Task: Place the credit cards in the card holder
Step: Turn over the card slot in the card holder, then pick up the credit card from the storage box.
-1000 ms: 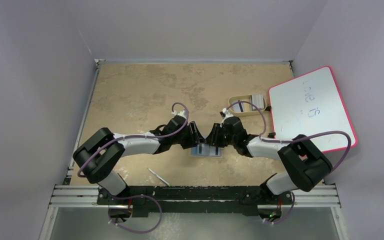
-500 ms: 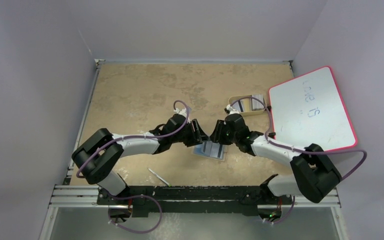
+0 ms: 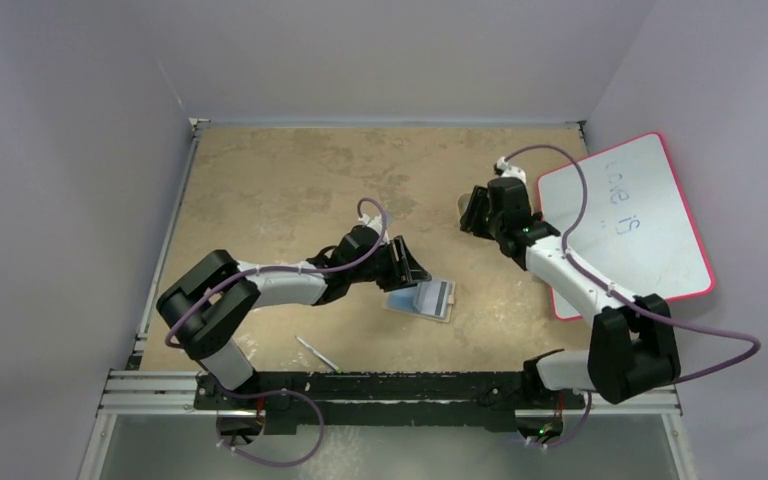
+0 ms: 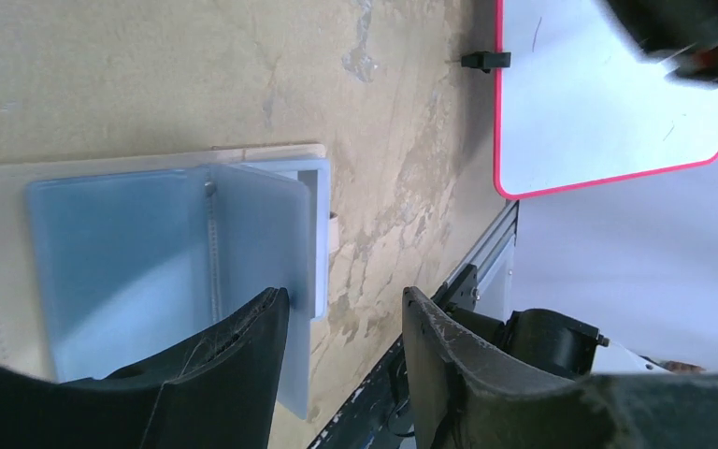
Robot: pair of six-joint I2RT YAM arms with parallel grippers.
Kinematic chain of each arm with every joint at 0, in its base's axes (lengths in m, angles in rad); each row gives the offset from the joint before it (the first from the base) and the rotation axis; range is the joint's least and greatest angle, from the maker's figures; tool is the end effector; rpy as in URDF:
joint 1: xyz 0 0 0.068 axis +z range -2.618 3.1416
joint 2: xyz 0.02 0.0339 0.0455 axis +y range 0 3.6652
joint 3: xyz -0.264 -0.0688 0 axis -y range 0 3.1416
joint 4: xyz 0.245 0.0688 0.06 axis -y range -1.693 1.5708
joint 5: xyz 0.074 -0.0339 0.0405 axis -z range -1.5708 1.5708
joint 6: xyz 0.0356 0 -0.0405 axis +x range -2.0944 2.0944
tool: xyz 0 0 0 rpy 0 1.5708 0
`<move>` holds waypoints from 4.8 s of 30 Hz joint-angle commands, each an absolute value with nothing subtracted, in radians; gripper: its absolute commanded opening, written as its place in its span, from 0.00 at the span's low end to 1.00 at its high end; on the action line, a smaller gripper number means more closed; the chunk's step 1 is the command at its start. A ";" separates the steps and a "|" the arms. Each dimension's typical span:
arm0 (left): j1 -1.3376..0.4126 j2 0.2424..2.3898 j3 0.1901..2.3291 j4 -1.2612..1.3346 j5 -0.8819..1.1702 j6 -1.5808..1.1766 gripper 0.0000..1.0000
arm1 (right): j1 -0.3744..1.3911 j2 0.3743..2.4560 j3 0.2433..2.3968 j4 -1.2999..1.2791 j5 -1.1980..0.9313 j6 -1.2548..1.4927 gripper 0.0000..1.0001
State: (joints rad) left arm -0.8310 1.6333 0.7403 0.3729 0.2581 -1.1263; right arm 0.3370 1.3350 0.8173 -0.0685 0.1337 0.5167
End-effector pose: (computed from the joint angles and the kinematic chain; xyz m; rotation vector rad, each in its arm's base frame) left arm 0.2164 -0.2506 0.1699 -0.1758 2.4180 -1.3379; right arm 0.2771 0.0921 0.2406 0.2724 2.1548 0.3497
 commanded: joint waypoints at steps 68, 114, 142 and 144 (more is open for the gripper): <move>-0.853 1.457 0.677 -0.137 -0.213 -1.001 0.36 | 0.216 1.854 1.391 -0.371 0.679 0.173 0.27; -0.696 1.190 0.776 -0.114 -0.013 -1.009 0.40 | 0.248 1.192 0.882 0.031 -0.320 0.443 0.00; -0.693 1.218 0.487 0.501 0.300 -1.255 0.47 | 0.561 1.095 0.369 0.802 -0.471 0.972 0.00; -0.693 1.204 0.487 0.522 0.304 -1.261 0.47 | 0.561 1.086 0.355 0.843 -0.478 0.988 0.00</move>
State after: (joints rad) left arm -0.6937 1.2610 0.4778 0.3031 0.2417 -1.1931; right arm 0.5552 1.1179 0.3828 0.6621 -0.4240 0.9096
